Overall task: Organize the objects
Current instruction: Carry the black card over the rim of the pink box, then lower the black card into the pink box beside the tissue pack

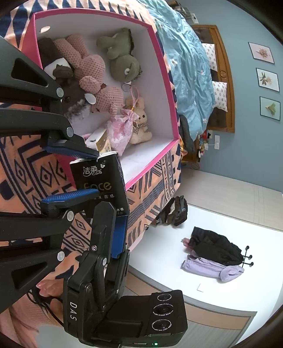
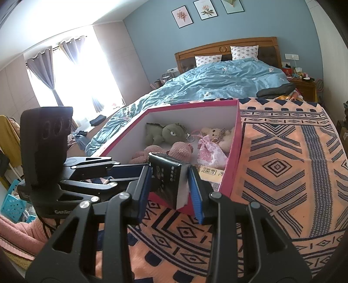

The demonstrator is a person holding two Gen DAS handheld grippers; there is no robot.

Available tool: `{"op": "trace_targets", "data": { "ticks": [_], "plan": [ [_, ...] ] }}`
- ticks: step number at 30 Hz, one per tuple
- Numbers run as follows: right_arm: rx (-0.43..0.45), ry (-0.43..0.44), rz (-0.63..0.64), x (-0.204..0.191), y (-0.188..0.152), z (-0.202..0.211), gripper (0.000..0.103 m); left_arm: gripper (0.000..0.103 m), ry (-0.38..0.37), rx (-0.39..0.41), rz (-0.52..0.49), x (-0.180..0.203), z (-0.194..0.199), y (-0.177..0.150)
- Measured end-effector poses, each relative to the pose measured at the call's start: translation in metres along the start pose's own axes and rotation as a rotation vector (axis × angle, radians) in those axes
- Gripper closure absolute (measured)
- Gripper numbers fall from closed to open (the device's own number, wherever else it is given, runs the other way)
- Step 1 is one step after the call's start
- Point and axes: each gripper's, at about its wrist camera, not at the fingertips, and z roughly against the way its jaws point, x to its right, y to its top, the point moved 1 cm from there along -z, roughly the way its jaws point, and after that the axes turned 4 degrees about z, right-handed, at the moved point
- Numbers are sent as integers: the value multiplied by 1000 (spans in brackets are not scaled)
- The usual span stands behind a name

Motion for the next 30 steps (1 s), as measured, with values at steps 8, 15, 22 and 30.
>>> {"op": "trace_targets", "data": {
  "ticks": [8,15,22,30],
  "plan": [
    [10,6,6,0,3,2,65,75,12,11,-7,0,0,4],
    [12,5,8,0,5,0,65,75,17,11,-8,-1,-1,6],
    [11,4,7,1,5,0,65,75,23,11,-10,-1,-3,8],
    [8,2,2,4,7,-4,65,75,25,8,-8,-2,-4,9]
  ]
}}
